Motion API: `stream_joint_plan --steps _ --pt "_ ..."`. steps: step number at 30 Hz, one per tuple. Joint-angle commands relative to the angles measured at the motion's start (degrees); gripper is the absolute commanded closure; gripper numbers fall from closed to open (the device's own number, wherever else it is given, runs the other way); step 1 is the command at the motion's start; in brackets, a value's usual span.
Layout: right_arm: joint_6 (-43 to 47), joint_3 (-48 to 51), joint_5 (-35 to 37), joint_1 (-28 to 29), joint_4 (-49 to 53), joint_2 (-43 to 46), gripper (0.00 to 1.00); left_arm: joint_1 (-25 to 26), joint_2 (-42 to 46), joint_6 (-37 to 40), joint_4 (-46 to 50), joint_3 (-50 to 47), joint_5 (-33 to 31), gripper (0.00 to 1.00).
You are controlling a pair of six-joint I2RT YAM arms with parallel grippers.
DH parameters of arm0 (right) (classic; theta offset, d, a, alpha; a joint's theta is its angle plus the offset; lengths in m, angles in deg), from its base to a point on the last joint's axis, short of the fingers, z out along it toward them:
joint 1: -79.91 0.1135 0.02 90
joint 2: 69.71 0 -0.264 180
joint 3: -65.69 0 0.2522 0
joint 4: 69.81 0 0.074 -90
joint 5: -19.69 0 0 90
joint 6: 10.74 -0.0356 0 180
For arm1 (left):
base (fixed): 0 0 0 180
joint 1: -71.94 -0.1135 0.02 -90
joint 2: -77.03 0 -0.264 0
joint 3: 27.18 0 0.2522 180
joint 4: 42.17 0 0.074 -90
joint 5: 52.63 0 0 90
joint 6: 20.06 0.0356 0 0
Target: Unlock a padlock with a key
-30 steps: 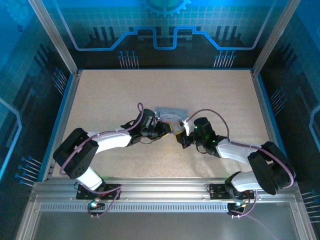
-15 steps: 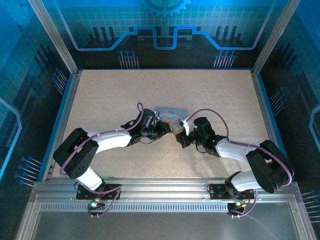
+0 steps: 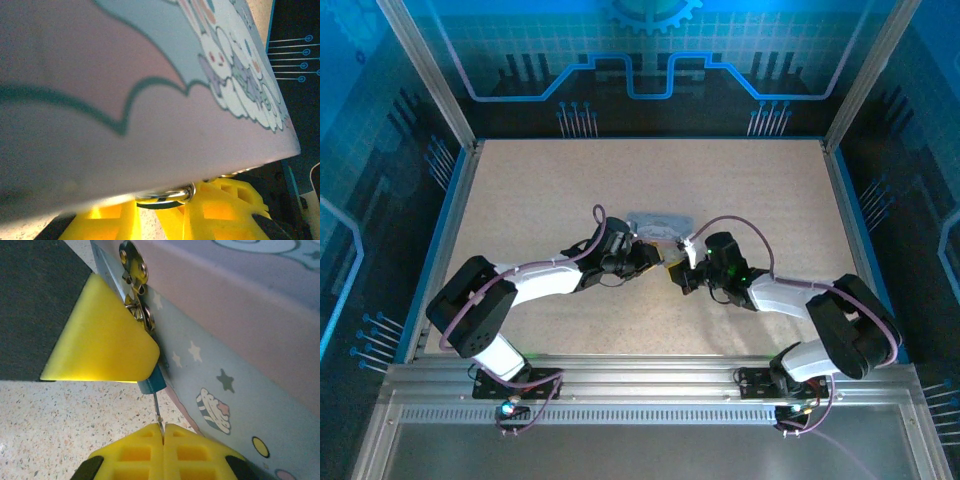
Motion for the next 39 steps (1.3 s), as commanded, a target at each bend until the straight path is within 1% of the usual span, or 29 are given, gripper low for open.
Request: stream_joint_plan --steps 1,9,20,33,39 --pt "1.1 -3.3 -1.6 -0.6 -5.1 -0.9 1.0 0.9 1.5 -0.4 -3.2 0.2 4.5 0.85" --pt "1.0 -5.6 -2.9 -0.6 -5.5 -2.1 1.0 1.0 1.1 -0.2 -3.1 0.7 5.0 0.85" --pt "1.8 -6.4 -2.4 -0.9 -5.4 -2.2 1.0 1.0 0.9 -0.8 -3.8 0.9 5.8 0.85" --pt "3.2 -5.9 -6.0 -2.8 -5.7 -0.3 1.0 0.4 2.0 0.8 -1.4 2.0 8.2 0.85" --pt "5.1 -7.1 -6.2 -3.1 -3.9 -0.8 1.0 0.4 2.2 1.2 -0.9 2.2 8.4 0.85"
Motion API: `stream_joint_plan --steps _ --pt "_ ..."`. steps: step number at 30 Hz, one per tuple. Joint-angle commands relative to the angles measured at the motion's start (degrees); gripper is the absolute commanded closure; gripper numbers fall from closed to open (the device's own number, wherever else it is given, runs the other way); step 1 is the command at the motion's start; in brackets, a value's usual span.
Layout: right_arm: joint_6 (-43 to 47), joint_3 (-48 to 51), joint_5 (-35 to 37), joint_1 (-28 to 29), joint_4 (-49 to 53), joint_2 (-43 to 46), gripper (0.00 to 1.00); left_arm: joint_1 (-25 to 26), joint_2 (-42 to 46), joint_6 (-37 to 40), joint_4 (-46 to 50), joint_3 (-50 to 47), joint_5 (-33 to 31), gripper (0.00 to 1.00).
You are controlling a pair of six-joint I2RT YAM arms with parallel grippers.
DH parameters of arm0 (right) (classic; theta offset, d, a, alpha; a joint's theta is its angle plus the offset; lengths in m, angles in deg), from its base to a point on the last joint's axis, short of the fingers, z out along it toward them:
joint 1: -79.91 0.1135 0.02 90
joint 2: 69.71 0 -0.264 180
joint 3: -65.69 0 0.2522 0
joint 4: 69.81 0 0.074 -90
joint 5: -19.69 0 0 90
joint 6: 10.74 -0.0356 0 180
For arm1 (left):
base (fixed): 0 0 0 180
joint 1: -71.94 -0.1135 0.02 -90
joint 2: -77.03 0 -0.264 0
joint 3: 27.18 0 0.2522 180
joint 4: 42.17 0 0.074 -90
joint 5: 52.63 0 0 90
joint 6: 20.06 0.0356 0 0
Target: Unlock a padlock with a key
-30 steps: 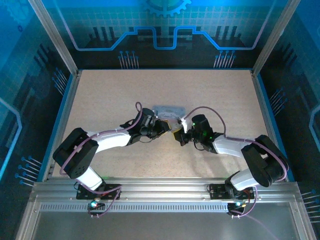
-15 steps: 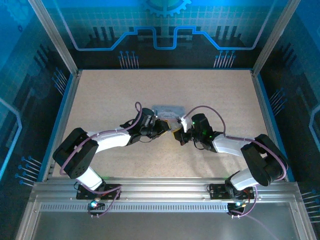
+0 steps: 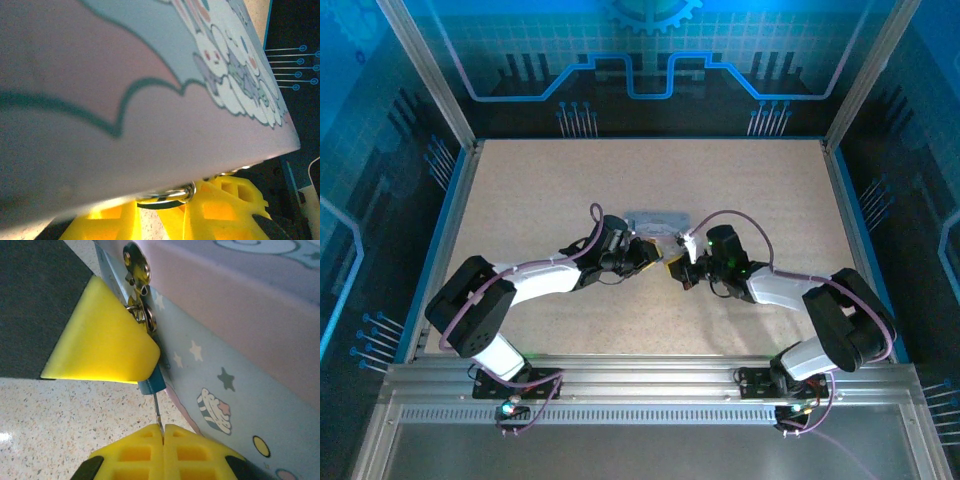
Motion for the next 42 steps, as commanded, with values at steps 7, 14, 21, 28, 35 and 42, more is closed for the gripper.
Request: stream_joint_plan --steps 7,14,21,28,35,42 --pt "0.8 -4.1 -2.9 -1.1 -7.7 0.5 1.0 1.3 1.8 2.0 -0.8 2.2 8.5 0.85" --pt "-2.0 -4.8 -6.7 -1.1 -10.7 -2.0 1.0 1.3 1.7 2.0 -1.4 2.0 8.4 0.85" --pt "-4.3 -4.6 -9.4 -1.6 -11.9 -2.9 1.0 1.3 1.6 1.8 -2.2 1.4 8.2 0.84" --pt "-2.1 -4.7 -7.1 -2.1 -9.3 -1.8 1.0 1.2 1.6 1.8 -2.3 1.2 8.4 0.85" --pt "0.1 -6.1 -5.9 -3.1 -7.0 -1.1 1.0 1.2 1.8 2.1 -1.9 1.1 8.6 0.84" --pt "2.2 -6.0 -5.3 -4.1 -5.8 -2.1 1.0 1.2 2.2 2.3 -1.2 1.4 8.5 0.84"
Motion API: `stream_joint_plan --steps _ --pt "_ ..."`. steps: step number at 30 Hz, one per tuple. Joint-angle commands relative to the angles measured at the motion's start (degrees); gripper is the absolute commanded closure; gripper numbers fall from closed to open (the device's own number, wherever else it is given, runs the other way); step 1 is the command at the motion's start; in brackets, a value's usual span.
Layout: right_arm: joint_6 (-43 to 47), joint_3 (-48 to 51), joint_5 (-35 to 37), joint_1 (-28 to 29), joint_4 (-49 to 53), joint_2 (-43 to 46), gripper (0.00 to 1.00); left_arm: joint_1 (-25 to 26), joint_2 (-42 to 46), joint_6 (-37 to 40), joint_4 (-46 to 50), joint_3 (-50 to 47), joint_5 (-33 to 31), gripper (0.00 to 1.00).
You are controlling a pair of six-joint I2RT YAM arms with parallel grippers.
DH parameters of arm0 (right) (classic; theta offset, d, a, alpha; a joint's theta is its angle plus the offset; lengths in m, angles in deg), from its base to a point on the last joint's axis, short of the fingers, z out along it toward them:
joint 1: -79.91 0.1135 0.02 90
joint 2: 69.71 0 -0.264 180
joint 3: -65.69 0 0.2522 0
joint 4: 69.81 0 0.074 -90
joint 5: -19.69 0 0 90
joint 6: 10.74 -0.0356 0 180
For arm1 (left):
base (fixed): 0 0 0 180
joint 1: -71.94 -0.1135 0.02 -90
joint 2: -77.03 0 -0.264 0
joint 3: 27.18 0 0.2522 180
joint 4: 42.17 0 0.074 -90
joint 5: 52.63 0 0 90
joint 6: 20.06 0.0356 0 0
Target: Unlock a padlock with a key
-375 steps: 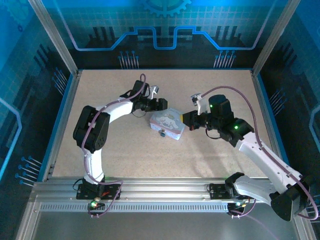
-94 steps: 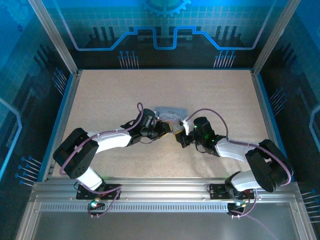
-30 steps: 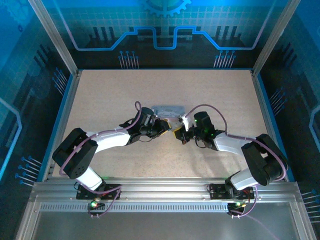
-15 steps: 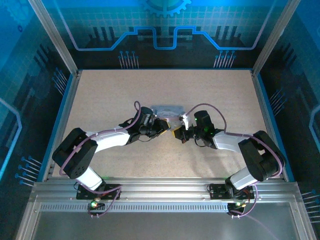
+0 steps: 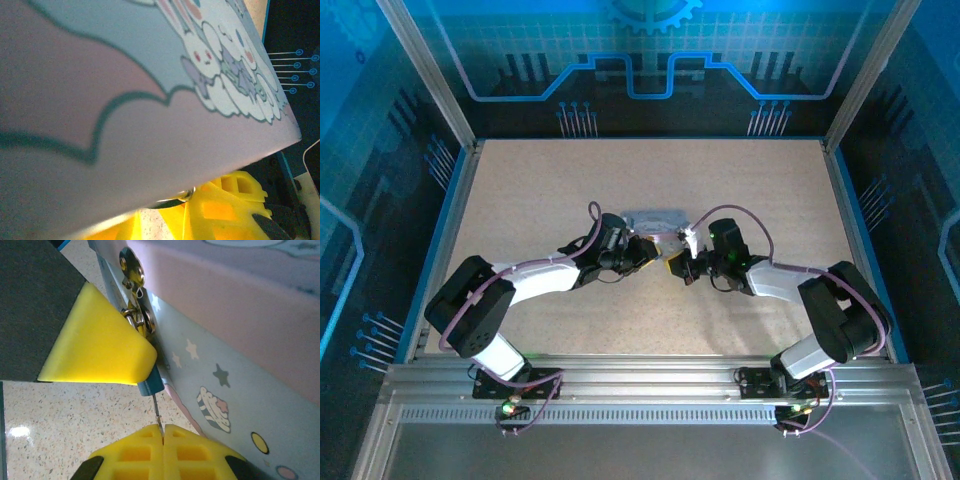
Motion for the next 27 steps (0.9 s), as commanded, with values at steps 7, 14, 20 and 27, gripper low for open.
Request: stream_joint_plan --steps 7,14,20,27 --pt "1.6 -3.7 -0.8 -2.0 -6.4 0.5 1.0 1.9 1.9 2.3 -0.7 1.8 8.4 0.84" --pt "-0.1 -3.6 -3.9 -1.7 -8.5 0.3 1.0 1.9 1.6 2.3 -1.0 1.8 8.6 0.85" --pt "-0.7 -5.2 -4.3 -0.2 -8.6 -0.1 1.0 1.9 1.2 2.3 -1.2 1.9 8.6 0.84" --pt "-0.4 -5.7 -3.6 1.2 -7.4 0.4 1.0 1.9 0.6 1.9 -2.0 2.1 8.9 0.84"
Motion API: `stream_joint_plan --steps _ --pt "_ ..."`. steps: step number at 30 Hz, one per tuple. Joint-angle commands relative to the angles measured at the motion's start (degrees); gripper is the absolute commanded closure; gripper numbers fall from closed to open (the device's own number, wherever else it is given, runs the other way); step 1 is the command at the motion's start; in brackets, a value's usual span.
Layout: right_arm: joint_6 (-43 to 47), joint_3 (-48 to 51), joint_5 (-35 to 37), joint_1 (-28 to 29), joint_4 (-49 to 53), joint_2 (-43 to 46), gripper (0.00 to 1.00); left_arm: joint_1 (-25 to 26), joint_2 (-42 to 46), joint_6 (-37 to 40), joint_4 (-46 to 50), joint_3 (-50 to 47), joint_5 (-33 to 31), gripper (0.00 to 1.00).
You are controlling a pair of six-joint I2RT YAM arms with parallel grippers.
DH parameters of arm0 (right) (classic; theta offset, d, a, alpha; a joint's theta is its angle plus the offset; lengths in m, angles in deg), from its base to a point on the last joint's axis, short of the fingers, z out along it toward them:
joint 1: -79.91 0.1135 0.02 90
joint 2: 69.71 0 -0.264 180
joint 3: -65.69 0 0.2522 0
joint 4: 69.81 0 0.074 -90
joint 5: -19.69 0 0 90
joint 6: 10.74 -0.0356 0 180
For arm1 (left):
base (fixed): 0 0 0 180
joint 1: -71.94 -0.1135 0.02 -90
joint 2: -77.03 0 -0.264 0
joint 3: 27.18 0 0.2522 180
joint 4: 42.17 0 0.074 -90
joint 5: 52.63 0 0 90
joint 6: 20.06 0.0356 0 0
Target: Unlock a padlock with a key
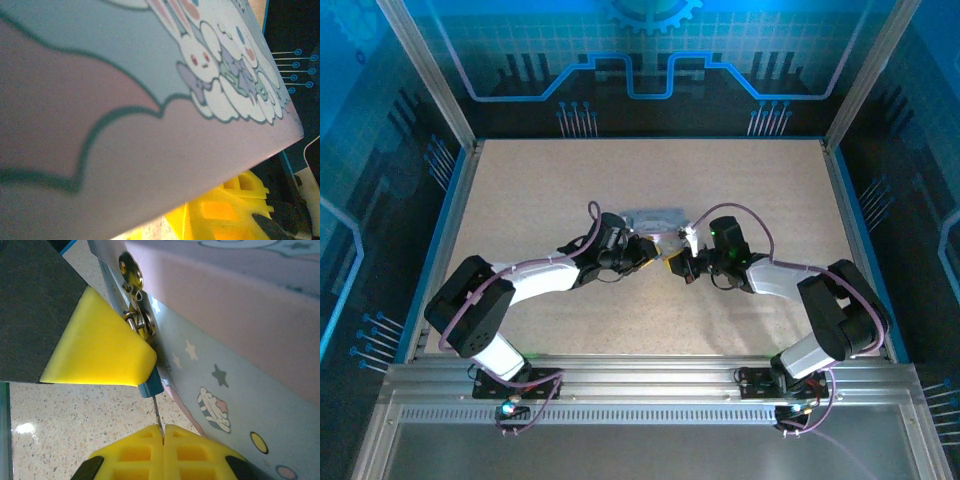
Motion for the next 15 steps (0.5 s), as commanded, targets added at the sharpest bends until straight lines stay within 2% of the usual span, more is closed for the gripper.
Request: stream_joint_plan --steps 1,9,15 --pt "-0.6 -4.5 -1.4 1.7 -8.2 1.1 1.0 2.1 0.4 1.9 -1.9 2.0 8.5 0.84" --pt "-7.0 -4.9 -3.7 0.9 -12.7 -0.1 1.0 2.1 0.4 1.6 -2.5 2.1 8.8 0.84" --pt "-4.6 -3.0 -1.3 0.9 -11.4 -0.4 1.0 2.1 0.2 0.6 -4.0 1.7 9.1 0.84"
